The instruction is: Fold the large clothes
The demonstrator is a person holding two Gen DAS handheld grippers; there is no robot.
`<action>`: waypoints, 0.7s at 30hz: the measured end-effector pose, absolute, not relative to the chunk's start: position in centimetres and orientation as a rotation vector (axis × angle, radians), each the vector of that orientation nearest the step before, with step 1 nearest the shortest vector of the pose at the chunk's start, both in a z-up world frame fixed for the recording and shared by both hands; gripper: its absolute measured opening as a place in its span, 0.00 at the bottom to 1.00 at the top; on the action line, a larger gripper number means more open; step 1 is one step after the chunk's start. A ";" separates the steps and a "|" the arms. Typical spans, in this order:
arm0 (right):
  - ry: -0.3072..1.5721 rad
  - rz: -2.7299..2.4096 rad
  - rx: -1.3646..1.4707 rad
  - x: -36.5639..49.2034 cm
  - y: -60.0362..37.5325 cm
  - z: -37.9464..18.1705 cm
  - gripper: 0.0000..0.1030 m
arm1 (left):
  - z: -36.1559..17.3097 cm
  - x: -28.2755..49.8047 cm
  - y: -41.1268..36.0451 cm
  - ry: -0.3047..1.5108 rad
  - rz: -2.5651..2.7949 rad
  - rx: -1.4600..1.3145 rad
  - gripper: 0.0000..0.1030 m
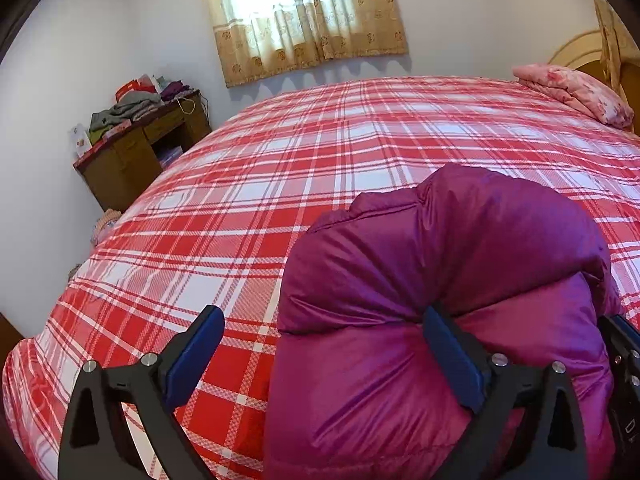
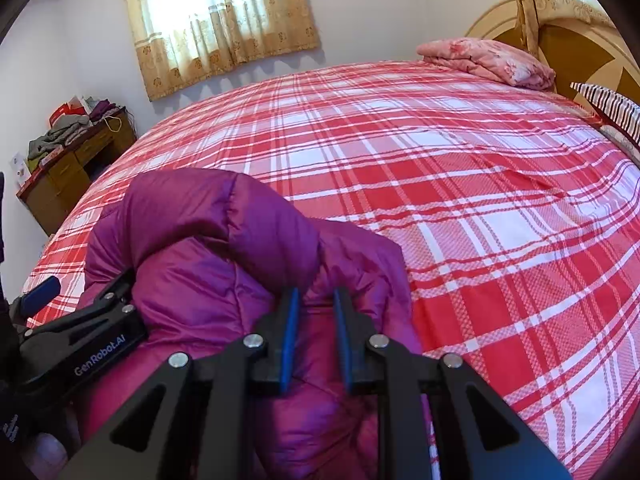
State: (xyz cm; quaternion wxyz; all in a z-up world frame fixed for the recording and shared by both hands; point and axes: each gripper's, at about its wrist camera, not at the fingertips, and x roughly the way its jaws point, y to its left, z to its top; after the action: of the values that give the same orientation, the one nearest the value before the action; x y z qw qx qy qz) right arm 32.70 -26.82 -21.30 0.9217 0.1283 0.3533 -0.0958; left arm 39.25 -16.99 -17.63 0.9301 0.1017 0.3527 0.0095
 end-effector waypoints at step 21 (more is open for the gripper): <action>0.780 -0.231 0.223 33.6 -26.3 -22.1 0.21 | -19.1 40.4 -16.5 0.799 -0.001 0.189 0.99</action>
State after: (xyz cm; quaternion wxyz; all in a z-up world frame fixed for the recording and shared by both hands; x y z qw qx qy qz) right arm 33.55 -26.25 -22.13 0.9123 0.1081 0.3786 -0.1123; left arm 40.38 -16.52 -19.07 0.9169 0.0918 0.3884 -0.0007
